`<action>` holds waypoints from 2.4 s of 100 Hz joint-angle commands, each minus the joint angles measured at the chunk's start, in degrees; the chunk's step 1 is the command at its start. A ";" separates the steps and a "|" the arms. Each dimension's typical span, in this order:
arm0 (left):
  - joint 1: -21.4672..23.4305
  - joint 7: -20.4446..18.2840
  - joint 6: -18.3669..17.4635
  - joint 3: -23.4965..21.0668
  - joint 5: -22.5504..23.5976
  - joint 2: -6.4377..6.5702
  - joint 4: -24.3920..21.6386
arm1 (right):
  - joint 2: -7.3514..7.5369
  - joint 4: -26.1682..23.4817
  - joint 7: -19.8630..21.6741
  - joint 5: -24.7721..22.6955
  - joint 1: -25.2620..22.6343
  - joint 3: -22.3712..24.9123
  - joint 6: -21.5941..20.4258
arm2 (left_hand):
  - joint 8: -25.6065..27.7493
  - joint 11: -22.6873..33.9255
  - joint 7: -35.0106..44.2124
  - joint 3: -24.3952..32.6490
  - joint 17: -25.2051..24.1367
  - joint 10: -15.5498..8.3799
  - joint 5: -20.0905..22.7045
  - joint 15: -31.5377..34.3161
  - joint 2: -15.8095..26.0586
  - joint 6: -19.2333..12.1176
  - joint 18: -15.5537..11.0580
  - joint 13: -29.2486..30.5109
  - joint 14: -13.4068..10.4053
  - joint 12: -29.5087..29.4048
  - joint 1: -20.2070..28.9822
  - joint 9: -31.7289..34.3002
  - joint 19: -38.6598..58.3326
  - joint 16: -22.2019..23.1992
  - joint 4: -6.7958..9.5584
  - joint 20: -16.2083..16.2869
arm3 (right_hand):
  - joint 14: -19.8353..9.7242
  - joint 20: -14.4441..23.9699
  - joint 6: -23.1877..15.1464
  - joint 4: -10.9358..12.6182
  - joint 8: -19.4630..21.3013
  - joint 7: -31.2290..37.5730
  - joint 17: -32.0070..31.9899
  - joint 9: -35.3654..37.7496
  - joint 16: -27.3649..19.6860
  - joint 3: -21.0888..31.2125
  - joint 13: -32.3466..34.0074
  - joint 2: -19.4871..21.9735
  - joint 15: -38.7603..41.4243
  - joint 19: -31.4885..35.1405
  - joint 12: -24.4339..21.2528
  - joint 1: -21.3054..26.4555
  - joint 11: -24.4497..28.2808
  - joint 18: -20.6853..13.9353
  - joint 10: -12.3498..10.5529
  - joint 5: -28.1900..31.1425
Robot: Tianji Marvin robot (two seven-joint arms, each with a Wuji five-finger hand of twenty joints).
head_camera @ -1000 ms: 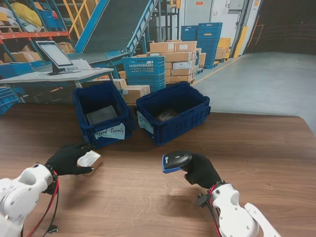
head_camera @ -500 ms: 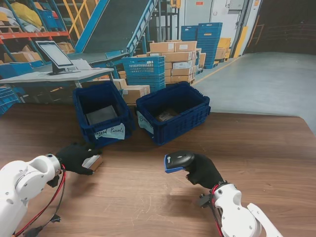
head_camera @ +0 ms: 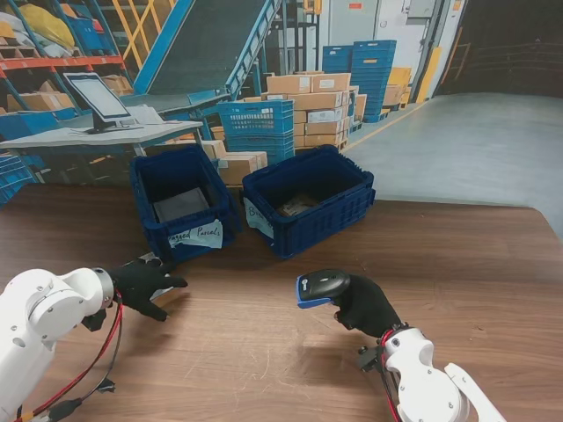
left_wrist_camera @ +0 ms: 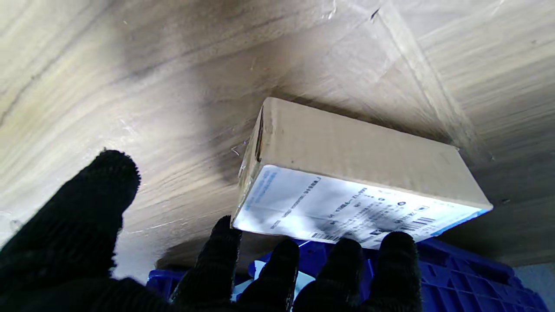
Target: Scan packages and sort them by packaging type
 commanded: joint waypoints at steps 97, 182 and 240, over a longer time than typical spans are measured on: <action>17.39 -10.79 31.78 -10.15 -7.17 -1.70 -23.67 | -0.45 0.29 -0.26 -0.34 0.54 -0.84 -1.70 | 2.40 8.78 -0.95 -18.21 3.02 3.97 12.47 5.65 9.28 13.89 5.18 13.98 3.55 4.51 2.06 16.50 3.38 5.26 2.55 1.81 | 1.54 1.55 -2.29 0.40 2.48 3.85 0.51 0.63 0.62 8.24 1.43 3.03 1.10 3.04 0.48 5.06 -0.31 -2.00 0.76 3.33; 15.40 -21.74 26.65 -11.78 -11.32 0.67 -16.57 | -0.48 -0.02 -0.33 -0.48 0.66 -0.84 -1.24 | 3.18 8.03 -1.33 -22.48 2.09 0.97 9.35 5.28 12.14 10.54 4.25 13.45 2.54 4.87 5.28 13.05 5.75 5.81 3.97 2.20 | 1.50 1.61 -2.28 0.41 2.47 3.83 0.49 0.65 0.62 8.24 1.47 3.06 1.05 2.97 0.48 5.05 -0.32 -1.95 0.67 3.31; 19.80 -18.72 26.50 -16.91 -10.92 -0.05 -20.75 | -0.48 0.14 -0.43 -0.79 1.32 -1.56 -1.28 | 3.59 8.77 -0.16 -22.38 2.65 0.41 11.25 5.87 11.07 8.91 3.92 14.28 0.82 5.27 6.50 14.46 5.17 6.13 4.58 2.42 | 1.57 1.62 -2.28 0.39 2.47 3.82 0.57 0.64 0.65 8.17 1.43 3.08 1.03 2.96 0.49 5.08 -0.36 -1.84 0.78 3.31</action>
